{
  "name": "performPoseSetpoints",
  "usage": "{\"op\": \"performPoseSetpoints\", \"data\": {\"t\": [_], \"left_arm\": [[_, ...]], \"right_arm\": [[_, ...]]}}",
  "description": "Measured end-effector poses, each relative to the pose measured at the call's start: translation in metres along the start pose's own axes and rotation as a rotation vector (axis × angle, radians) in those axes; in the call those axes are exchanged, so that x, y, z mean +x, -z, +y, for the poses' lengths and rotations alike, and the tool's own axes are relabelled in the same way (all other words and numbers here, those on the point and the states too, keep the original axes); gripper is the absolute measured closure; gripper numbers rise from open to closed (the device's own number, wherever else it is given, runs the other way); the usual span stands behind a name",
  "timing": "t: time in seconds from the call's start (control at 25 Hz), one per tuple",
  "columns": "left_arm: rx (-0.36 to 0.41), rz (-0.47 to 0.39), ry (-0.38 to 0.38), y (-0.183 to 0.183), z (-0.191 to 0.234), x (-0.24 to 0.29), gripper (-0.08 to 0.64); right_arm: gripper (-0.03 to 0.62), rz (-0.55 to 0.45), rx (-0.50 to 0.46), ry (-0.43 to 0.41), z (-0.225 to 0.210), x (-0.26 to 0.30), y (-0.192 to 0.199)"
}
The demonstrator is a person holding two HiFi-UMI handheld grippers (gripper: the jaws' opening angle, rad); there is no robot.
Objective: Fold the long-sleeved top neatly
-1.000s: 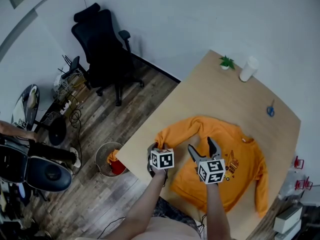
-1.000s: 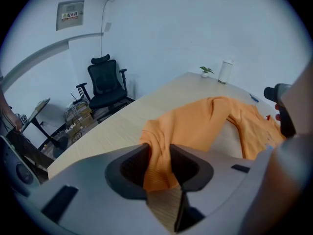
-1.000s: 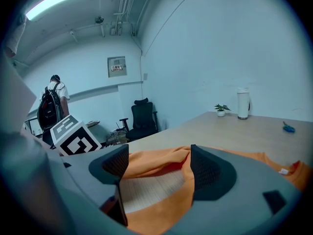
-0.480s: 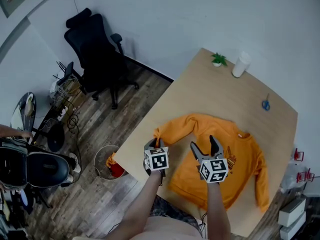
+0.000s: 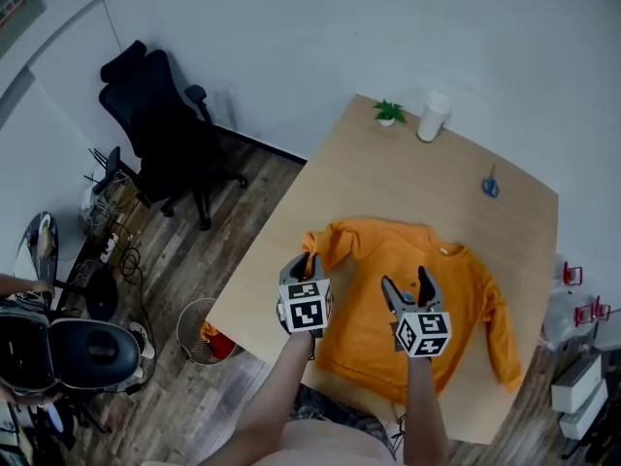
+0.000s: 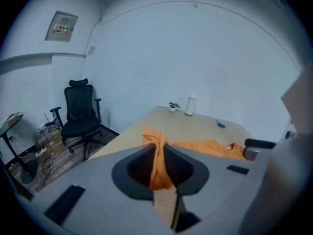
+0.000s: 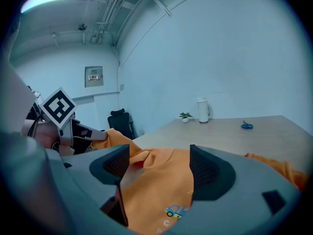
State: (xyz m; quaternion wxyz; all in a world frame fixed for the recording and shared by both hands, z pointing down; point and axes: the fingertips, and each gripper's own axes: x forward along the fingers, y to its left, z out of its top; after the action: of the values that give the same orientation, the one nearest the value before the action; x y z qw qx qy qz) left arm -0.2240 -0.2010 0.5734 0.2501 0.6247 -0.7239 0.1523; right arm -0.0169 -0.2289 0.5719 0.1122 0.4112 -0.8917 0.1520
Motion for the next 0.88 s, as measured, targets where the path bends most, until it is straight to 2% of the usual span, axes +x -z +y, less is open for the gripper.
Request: {"op": "performPoseSetpoints", "data": {"t": [0.2, 0.6, 0.88], "left_arm": [[0.035, -0.024, 0.124, -0.015, -0.058, 0.004, 0.505], [0.113, -0.034, 0.311, -0.028, -0.172, 0.014, 0.505], [0.197, -0.020, 0.452, -0.019, -0.249, 0.013, 0.505]], "right_arm": [[0.219, -0.012, 0.013, 0.106, -0.036, -0.036, 0.002], [0.221, -0.005, 0.051, 0.261, -0.097, -0.099, 0.014], [0.224, -0.004, 0.087, 0.345, -0.134, -0.133, 0.021]]}}
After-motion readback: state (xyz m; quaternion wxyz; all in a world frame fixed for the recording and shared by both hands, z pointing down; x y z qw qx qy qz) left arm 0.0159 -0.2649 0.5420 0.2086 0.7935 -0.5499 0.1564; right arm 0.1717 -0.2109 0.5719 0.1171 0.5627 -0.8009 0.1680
